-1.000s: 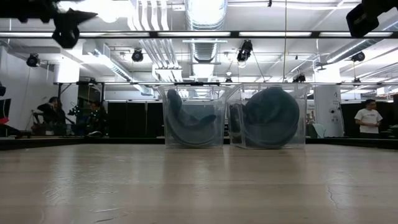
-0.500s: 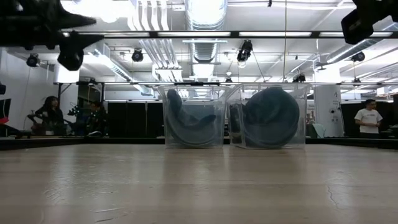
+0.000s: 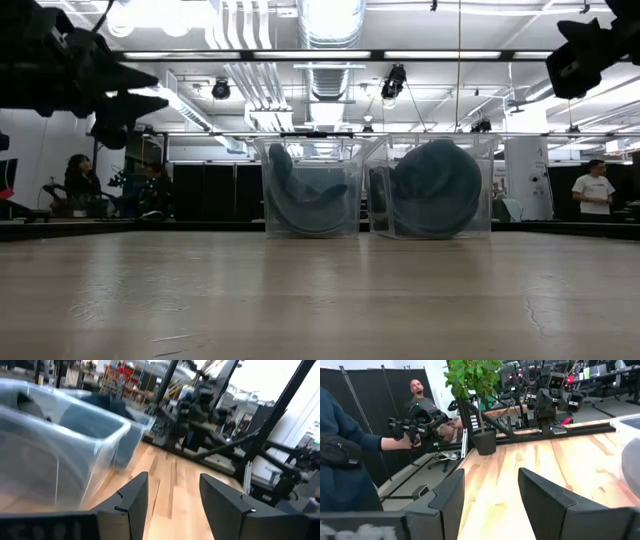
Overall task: Pick & Place hat
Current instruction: Return to Home Position
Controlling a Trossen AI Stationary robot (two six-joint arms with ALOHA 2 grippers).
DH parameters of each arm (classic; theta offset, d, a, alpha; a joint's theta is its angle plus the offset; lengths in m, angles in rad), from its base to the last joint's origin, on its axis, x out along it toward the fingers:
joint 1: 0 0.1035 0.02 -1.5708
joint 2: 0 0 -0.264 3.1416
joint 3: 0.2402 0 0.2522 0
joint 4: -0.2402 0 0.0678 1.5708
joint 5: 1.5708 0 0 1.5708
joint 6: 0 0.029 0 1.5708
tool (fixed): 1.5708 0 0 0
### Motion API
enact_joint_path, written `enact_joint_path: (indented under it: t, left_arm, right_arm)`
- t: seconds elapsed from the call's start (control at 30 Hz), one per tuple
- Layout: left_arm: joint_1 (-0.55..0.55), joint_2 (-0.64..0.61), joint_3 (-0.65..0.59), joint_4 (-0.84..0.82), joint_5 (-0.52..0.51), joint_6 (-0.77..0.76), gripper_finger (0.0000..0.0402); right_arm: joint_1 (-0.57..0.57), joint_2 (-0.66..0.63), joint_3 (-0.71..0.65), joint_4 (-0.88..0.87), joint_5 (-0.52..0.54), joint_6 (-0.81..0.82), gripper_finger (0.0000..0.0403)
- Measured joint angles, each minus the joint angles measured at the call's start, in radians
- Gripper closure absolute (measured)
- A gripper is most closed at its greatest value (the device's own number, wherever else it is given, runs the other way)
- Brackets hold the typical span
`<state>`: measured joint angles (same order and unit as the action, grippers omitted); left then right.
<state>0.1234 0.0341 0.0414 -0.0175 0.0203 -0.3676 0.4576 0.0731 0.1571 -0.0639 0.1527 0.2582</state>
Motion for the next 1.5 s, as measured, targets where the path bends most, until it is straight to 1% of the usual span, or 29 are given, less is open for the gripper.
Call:
enact_joint_path:
  t: [0.23,0.47,0.63,1.5]
  left_arm:
    - [0.000,-0.004,-0.026,0.016,-0.007,-0.004,0.0232]
    - [0.000,-0.003,-0.027,0.009,-0.013,0.026,0.0232]
    - [0.000,-0.003,-0.028,0.006,-0.015,0.026,0.0232]
    - [0.000,-0.003,-0.029,0.007,-0.017,0.016,0.0232]
  right_arm:
    - [0.000,0.000,-0.046,0.017,-0.005,0.027,0.0225]
    - [0.000,0.000,-0.149,0.136,-0.023,0.014,0.0224]
    - [0.000,0.008,-0.148,0.130,-0.067,0.024,0.0224]
    - [0.000,0.008,-0.148,0.120,-0.067,0.027,0.0223]
